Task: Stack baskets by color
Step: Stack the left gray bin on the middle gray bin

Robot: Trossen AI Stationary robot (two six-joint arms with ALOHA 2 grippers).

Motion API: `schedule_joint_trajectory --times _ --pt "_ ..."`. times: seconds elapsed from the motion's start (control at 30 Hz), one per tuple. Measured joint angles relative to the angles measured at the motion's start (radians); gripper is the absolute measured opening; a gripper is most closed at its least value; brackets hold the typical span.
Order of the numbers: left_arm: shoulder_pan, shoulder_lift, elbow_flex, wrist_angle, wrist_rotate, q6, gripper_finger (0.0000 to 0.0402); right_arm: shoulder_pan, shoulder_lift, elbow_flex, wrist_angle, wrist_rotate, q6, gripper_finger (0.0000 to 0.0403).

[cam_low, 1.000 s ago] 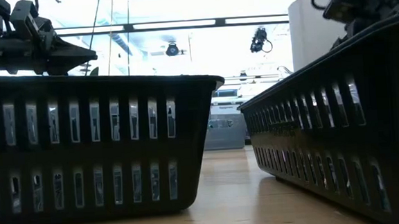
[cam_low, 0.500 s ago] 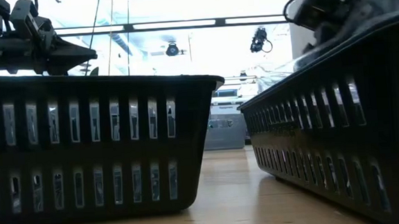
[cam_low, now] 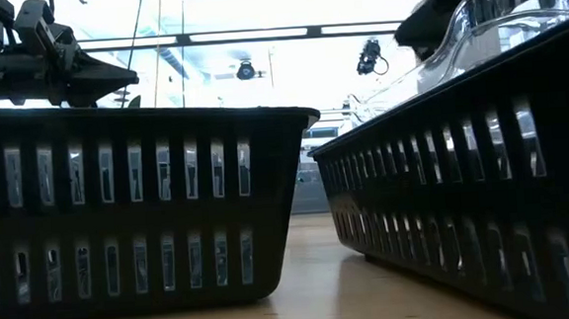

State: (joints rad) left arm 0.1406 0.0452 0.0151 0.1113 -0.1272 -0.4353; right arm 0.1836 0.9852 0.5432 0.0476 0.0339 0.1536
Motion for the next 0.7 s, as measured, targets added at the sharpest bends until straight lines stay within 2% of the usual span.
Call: schedule_joint_trajectory --times 0.2,0.37,0.7 --pt "0.000 0.000 0.000 -0.001 0.000 -0.009 0.0007 0.026 -0.172 -0.085 0.008 0.072 -0.017 0.0065" --pt "0.000 0.000 0.000 -0.002 0.000 -0.058 0.0007 0.038 -0.280 -0.204 0.107 0.077 -0.033 0.0065" --pt "0.000 0.000 0.000 -0.005 0.000 -0.059 0.0007 0.038 -0.508 -0.424 0.258 0.073 -0.048 0.0062"
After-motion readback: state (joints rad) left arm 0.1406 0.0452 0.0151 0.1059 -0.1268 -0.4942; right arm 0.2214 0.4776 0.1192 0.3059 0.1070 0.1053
